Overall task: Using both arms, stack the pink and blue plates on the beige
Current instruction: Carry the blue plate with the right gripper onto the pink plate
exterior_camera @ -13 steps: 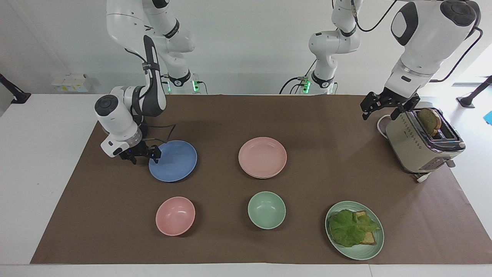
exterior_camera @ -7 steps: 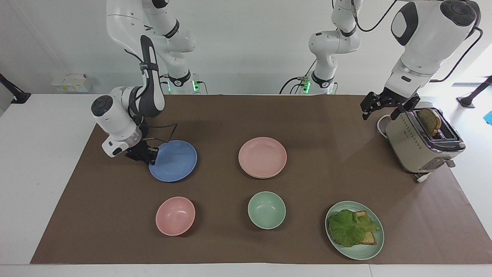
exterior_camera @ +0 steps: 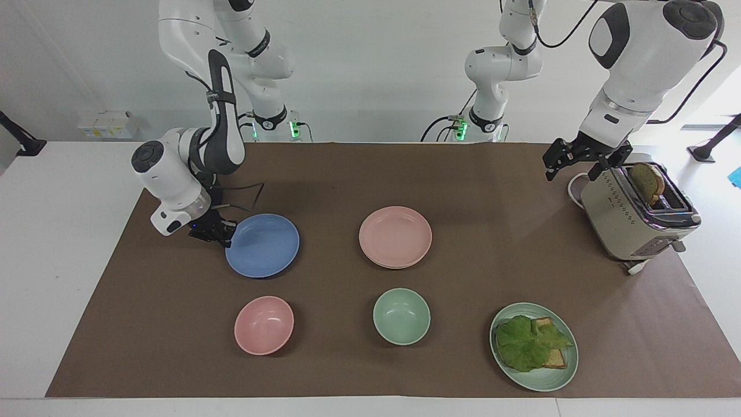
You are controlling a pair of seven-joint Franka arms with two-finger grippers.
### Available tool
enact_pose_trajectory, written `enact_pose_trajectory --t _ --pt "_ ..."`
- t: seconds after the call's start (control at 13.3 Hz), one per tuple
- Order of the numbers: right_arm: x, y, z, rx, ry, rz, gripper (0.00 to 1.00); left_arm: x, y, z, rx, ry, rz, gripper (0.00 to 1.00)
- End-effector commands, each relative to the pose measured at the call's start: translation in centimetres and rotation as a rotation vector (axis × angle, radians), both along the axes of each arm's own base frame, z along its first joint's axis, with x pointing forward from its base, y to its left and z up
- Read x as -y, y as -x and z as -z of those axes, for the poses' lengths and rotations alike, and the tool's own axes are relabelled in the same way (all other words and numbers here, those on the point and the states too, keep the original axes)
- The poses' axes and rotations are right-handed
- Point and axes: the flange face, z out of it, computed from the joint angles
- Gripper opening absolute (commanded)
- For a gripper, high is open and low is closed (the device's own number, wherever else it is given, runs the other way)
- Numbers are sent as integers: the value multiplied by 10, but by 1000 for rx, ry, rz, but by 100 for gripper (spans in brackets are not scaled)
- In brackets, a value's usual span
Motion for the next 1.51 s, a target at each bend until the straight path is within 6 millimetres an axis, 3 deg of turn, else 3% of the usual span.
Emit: enact_pose_trajectory --t 0.0,0.08,0.23,0.38,0.45,0.53,0.75,1.05,1.43 --pt "-22 0 -46 30 -35 -53 0 -4 1 -4 -2 -16 1 100" --pt "-44 -4 -64 40 -89 -52 0 -5 1 -4 0 -16 0 100" --pt "-63 -11 -95 43 -212 18 0 -4 1 -3 -3 -16 1 100" --pt "-90 -15 -107 25 -236 36 0 -4 1 -4 -2 -16 1 100" --pt "-123 -14 -107 26 -222 33 0 -4 1 -4 -2 -16 1 100" --pt "-154 -12 -106 41 -221 51 0 -4 1 -4 -2 -16 1 100" --pt "-220 -9 -91 40 -191 138 0 -4 1 -3 -3 -16 1 100" --pt "-282 -4 -56 46 -189 200 0 -4 1 -4 0 -16 1 100" --pt "-315 4 -36 38 -198 238 0 -4 1 -4 -2 -16 1 100"
